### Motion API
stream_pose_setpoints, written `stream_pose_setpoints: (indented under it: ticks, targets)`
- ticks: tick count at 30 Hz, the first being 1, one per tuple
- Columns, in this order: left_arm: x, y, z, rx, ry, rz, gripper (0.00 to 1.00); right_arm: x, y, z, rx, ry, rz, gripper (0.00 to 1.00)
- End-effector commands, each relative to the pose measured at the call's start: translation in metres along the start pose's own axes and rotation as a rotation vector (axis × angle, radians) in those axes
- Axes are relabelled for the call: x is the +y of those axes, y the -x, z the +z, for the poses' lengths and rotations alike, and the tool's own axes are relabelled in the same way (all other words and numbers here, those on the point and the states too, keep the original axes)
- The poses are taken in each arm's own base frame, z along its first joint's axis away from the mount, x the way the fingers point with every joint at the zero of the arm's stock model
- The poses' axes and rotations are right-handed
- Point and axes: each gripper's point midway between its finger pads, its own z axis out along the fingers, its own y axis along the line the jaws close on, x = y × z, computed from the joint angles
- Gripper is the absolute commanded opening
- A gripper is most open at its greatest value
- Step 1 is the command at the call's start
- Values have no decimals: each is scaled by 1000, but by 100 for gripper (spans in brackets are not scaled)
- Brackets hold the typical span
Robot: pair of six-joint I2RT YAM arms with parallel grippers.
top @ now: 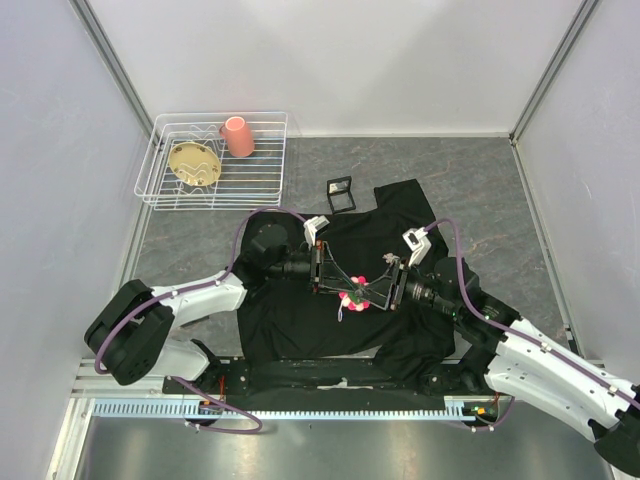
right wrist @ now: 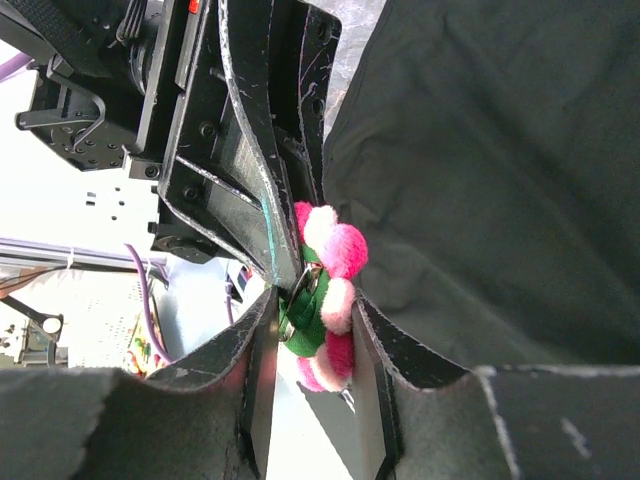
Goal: Remove the brooch from the garment
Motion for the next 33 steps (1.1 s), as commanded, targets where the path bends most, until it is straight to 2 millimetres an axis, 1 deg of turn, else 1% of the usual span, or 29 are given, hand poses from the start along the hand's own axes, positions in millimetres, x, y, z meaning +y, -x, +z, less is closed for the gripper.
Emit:
stream_pose_setpoints:
  ticks: [1, 5, 8, 11, 12, 13, 14, 15, 17, 18, 19, 20, 21, 22, 23, 24, 25, 26, 27, 28, 29, 30, 31, 32, 33]
  targets:
    - [-29, 5, 14, -30, -54, 88, 2, 56, 21, -1, -70, 220, -34, 39]
    - [-28, 3, 14, -23, -52, 93, 2, 57, 22, -3, -72, 216, -39, 43]
    - [-25, 0, 13, -8, -46, 105, 2, 59, 24, -7, -78, 215, -50, 48]
    - [-23, -4, 12, 16, -47, 128, 2, 59, 25, -12, -88, 199, -66, 57]
    - [-21, -5, 12, 22, -38, 147, 2, 56, 24, -13, -81, 184, -67, 62]
    - [-20, -7, 12, 34, -37, 164, 2, 58, 25, -17, -88, 184, -76, 65]
    - [-22, -6, 12, 39, -37, 187, 2, 56, 26, -19, -94, 170, -82, 69]
    - [-21, -6, 11, 39, -34, 243, 2, 49, 25, -20, -88, 129, -91, 75]
    - [-19, -3, 10, 39, 8, 305, 2, 46, 28, -28, -106, 96, -109, 79]
    - [-15, 1, 8, 30, 38, 405, 2, 40, 29, -31, -108, 56, -124, 83]
    - [-15, 8, 4, 5, 104, 440, 2, 39, 31, -35, -119, 46, -135, 84]
    - [-15, 13, 2, -13, 126, 504, 2, 32, 27, -38, -103, 11, -137, 85]
    - [-13, 18, -2, -30, 149, 593, 2, 32, 33, -41, -124, -10, -146, 86]
    - [-21, 29, -7, -93, 176, 663, 2, 31, 35, -42, -130, -27, -155, 86]
    - [-18, 33, -12, -110, 212, 695, 2, 29, 37, -43, -135, -47, -149, 87]
    - [-17, 40, -16, -135, 248, 772, 2, 28, 40, -46, -136, -73, -142, 87]
    - [-16, 51, -21, -182, 294, 812, 2, 19, 48, -45, -168, -140, -110, 87]
    - [-20, 55, -27, -212, 309, 857, 2, 9, 47, -47, -160, -205, -84, 86]
    - [-21, 59, -31, -227, 329, 922, 2, 9, 57, -50, -196, -243, -64, 86]
    - [-18, 68, -36, -277, 374, 958, 2, -3, 67, -51, -243, -324, -34, 84]
    - [-24, 73, -42, -315, 393, 1005, 2, -4, 71, -51, -270, -348, 38, 82]
    - [-31, 75, -41, -333, 393, 1115, 2, -3, 77, -52, -292, -368, 85, 78]
    - [-27, 84, -47, -389, 463, 1162, 2, -6, 79, -48, -302, -392, 128, 76]
    - [-32, 84, -47, -405, 477, 1222, 2, -5, 84, -45, -328, -400, 200, 74]
    - [-45, 79, -39, -400, 468, 1392, 2, 6, 93, -42, -343, -379, 218, 71]
